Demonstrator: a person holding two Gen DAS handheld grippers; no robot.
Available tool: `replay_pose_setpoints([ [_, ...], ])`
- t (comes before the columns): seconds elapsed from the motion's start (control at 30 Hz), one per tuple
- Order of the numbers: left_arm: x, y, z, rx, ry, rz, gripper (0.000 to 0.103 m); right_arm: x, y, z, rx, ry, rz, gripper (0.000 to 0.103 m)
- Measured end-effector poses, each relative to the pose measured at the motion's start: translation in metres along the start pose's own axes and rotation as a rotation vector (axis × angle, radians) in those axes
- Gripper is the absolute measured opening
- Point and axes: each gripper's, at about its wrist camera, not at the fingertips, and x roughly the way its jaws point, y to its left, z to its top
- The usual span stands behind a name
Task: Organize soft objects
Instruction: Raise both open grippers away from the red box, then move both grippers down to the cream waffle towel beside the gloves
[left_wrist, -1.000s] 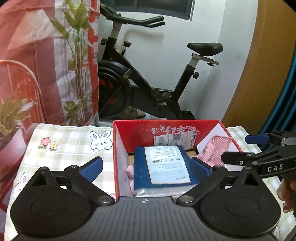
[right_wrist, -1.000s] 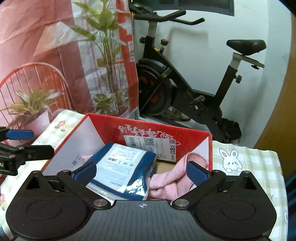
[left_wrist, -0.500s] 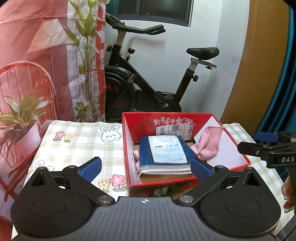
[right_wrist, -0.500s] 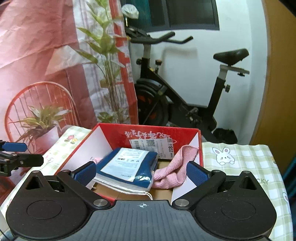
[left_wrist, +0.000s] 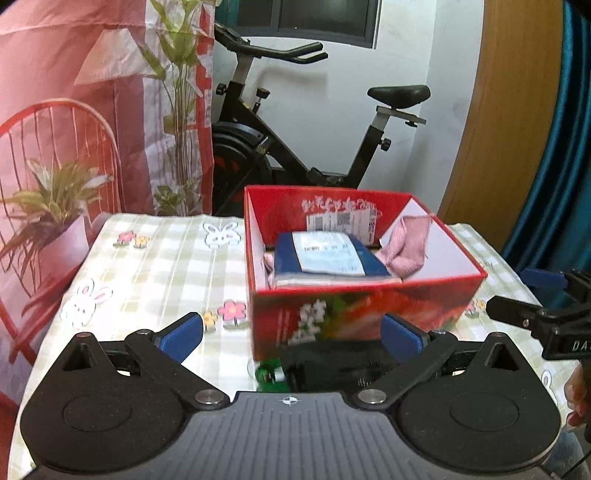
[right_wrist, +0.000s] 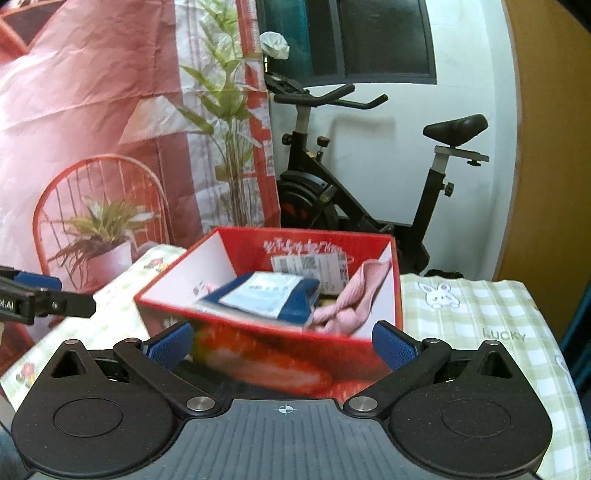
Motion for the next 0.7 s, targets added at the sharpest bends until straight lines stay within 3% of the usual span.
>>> replay_pose_setpoints([
  [0.27, -0.004, -0.002, -0.032, -0.018, 0.018, -0.008, 0.103, -0.012, 0.014, -0.041, -0.017, 0.013, -0.024, 0.103],
  [0.7, -0.001, -0.003, -0.073, -0.052, 0.057, -0.006, 0.103, -0.020, 0.010, -0.073, 0.060, 0.060, -0.044, 0.103],
])
